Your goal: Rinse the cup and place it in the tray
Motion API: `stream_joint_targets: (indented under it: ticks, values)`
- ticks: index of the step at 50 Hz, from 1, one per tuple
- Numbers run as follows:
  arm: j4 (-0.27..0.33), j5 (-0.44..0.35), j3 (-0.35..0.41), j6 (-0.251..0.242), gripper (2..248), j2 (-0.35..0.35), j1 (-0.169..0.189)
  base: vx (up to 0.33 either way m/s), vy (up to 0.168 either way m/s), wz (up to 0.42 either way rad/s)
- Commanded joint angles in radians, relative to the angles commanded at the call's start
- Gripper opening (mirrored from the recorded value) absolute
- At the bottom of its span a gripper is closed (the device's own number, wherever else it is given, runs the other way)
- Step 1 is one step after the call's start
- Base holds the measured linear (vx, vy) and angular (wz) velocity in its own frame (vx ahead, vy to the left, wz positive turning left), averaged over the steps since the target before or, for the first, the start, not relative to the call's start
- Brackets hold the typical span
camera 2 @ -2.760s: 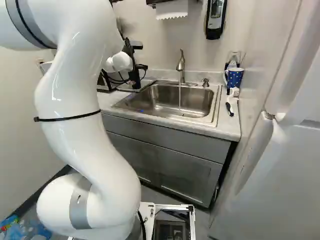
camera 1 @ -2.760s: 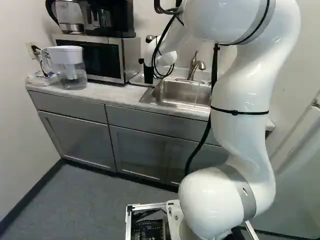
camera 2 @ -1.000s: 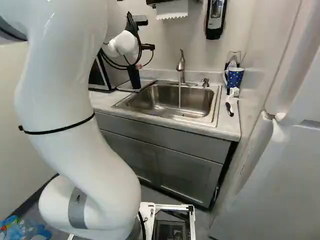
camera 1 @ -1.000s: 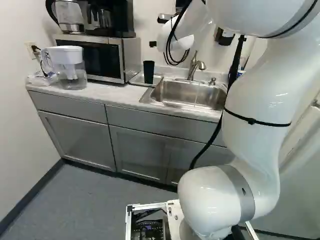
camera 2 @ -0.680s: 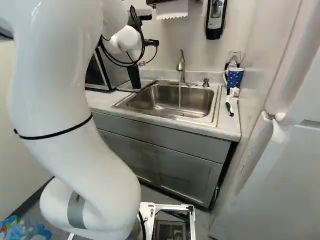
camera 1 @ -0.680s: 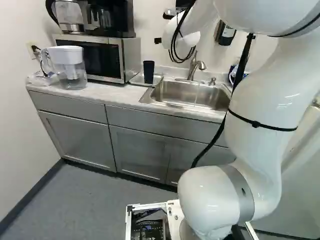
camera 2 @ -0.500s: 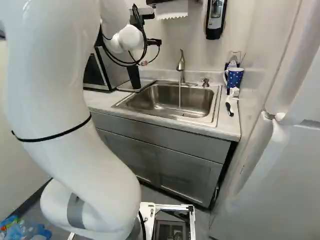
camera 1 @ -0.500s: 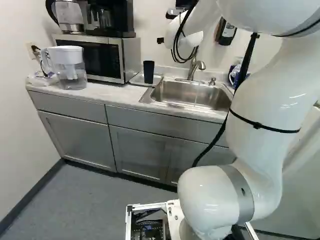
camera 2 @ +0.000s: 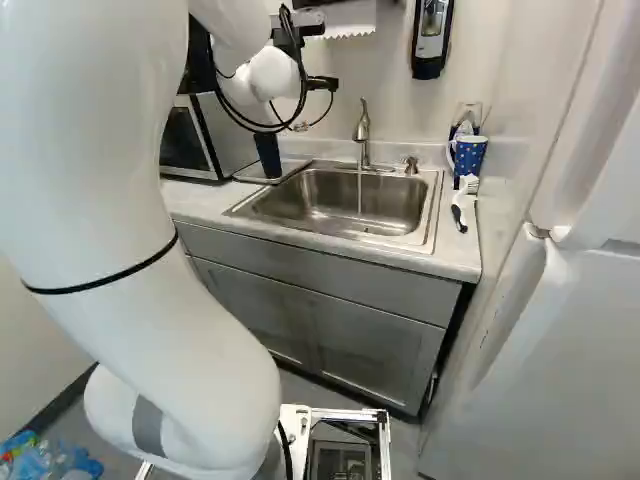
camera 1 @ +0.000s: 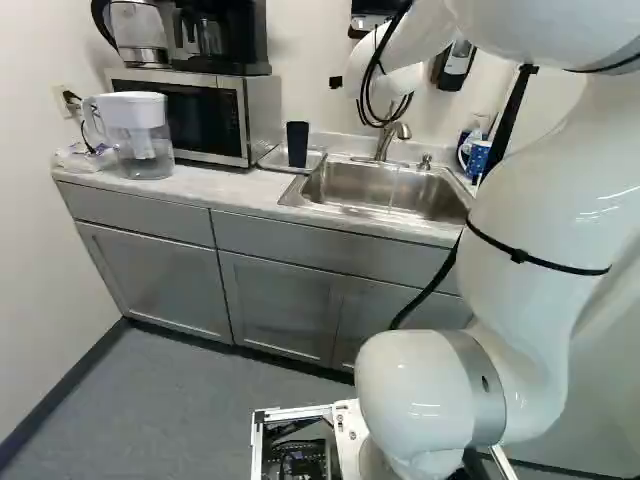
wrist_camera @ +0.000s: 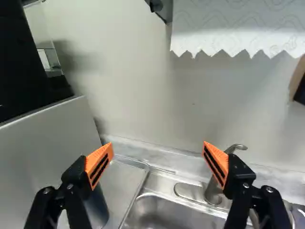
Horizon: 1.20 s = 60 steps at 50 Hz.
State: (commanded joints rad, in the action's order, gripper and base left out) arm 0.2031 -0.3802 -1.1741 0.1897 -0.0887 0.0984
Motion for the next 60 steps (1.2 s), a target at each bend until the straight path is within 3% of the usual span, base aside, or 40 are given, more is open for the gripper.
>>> stream_joint_targets:
  ticks: [39, 60]
  values:
    - [0.000, 0.000, -0.047, 0.000, 247, -0.045, 0.093, 0.000, 0.000, 0.000]
    - [0.000, 0.032, -0.080, 0.000, 247, -0.072, 0.102, 0.000, 0.000, 0.000]
